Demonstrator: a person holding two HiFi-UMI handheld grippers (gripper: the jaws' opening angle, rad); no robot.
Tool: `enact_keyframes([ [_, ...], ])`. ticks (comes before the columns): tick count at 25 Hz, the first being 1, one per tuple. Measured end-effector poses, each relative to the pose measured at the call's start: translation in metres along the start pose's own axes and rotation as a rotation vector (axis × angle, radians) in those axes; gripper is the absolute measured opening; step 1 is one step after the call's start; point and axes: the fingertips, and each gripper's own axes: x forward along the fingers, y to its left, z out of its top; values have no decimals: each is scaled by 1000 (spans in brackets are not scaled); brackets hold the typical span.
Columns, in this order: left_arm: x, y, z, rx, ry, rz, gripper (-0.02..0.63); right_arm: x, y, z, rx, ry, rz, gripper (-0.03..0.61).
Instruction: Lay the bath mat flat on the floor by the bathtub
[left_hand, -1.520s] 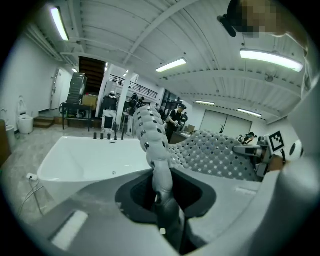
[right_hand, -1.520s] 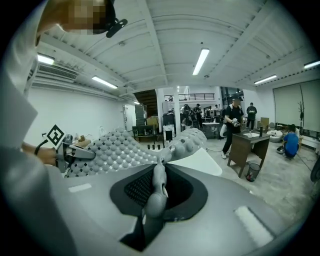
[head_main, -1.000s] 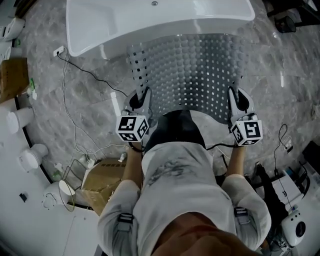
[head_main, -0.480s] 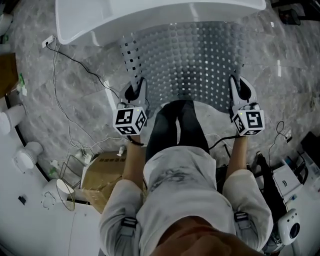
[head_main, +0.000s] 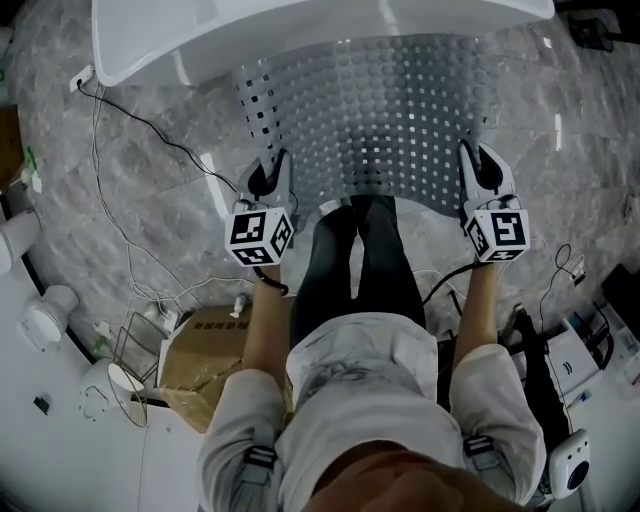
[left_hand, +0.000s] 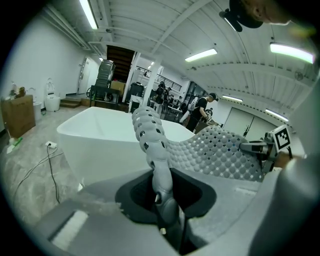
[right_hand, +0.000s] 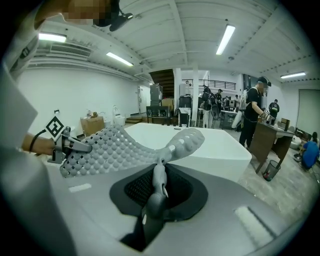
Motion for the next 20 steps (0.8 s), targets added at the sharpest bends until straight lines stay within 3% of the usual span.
enact_keyframes([
  [10, 72, 43, -52, -16, 34, 40, 75, 84, -15, -69, 52, 32, 31, 43],
  [20, 148, 84, -130, -24, 69, 76, 75, 166, -36, -159, 21, 61, 66, 44],
])
